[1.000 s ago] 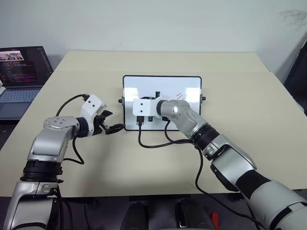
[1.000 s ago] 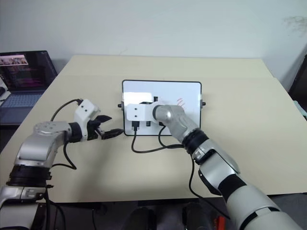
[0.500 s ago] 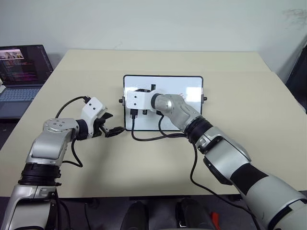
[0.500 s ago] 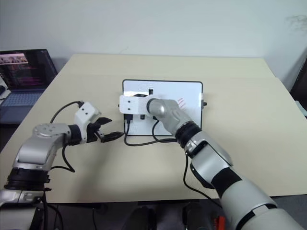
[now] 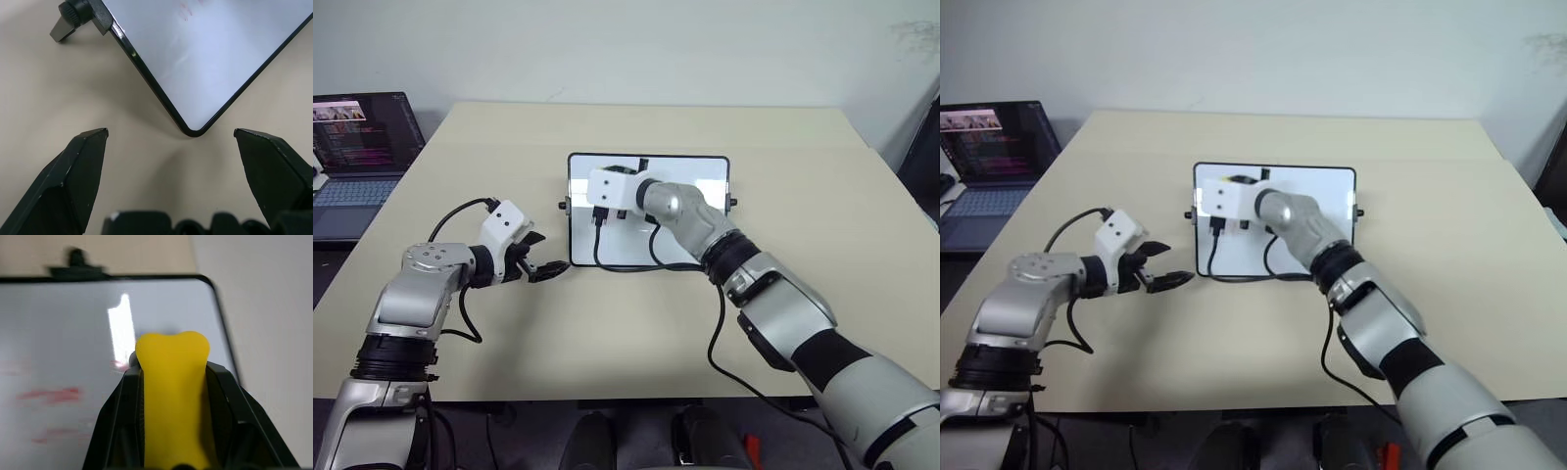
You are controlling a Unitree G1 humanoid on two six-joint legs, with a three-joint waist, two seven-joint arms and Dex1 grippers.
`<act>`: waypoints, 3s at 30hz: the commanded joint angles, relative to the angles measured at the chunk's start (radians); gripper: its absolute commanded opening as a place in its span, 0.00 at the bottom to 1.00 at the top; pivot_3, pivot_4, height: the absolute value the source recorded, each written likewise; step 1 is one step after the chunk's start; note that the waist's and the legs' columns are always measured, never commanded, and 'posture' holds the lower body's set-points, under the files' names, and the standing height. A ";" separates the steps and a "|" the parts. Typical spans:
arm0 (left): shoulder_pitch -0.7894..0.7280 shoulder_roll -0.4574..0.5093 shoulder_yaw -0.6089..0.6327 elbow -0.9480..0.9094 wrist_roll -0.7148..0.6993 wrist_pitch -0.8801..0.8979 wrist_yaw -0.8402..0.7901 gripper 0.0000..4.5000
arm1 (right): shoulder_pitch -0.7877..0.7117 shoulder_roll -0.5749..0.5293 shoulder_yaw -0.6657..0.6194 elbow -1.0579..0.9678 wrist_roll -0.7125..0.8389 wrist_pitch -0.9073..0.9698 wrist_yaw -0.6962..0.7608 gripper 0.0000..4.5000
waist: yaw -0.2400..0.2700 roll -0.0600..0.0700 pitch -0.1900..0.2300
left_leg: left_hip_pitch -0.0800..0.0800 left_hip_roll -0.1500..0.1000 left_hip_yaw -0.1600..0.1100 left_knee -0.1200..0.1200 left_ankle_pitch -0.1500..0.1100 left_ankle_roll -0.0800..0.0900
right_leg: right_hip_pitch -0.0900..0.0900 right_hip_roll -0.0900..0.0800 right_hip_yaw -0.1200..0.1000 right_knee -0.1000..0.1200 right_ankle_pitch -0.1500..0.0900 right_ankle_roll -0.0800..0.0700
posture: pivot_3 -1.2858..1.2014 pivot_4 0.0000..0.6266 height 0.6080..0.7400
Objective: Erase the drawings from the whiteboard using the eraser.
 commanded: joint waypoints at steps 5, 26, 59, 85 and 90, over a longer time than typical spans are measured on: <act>-0.022 0.004 -0.001 -0.032 -0.003 -0.012 -0.005 1.00 | 0.091 -0.026 0.072 -0.032 -0.024 0.035 0.212 0.29 | -0.002 0.000 0.000 | 0.000 0.000 0.000 -0.001 0.000 0.000 | 0.000 0.000 0.000 -0.002 0.000 0.000 | 0.52 0.24 1.00; -0.029 0.001 -0.005 -0.024 -0.002 -0.018 -0.010 1.00 | 0.116 -0.048 0.099 -0.039 -0.034 0.045 0.214 0.29 | 0.000 0.000 0.000 | 0.002 0.000 0.000 0.000 0.000 0.000 | 0.002 0.000 0.000 0.000 0.000 0.000 | 0.52 0.24 1.00; -0.022 -0.006 -0.015 -0.025 -0.009 -0.014 -0.020 1.00 | 0.144 -0.138 0.071 -0.120 -0.058 0.032 0.102 0.29 | 0.003 0.002 0.001 | 0.018 0.001 -0.002 -0.001 0.001 0.002 | 0.019 0.000 -0.003 -0.006 -0.002 0.003 | 0.52 0.24 1.00; -0.023 -0.021 -0.008 -0.048 -0.028 -0.018 -0.027 1.00 | 0.370 -0.125 -0.080 -0.498 0.199 0.271 0.445 0.29 | 0.007 -0.001 0.000 | 0.020 0.001 -0.001 -0.013 0.003 0.005 | 0.019 -0.002 -0.004 -0.012 -0.001 0.001 | 0.52 0.24 1.00; -0.021 -0.042 0.014 -0.085 -0.064 -0.005 -0.014 1.00 | 0.492 -0.109 -0.230 -0.856 0.360 0.549 0.450 0.29 | 0.006 0.000 0.000 | -0.004 0.000 -0.001 -0.013 0.002 0.002 | -0.001 -0.003 -0.005 -0.012 0.001 -0.001 | 0.52 0.24 1.00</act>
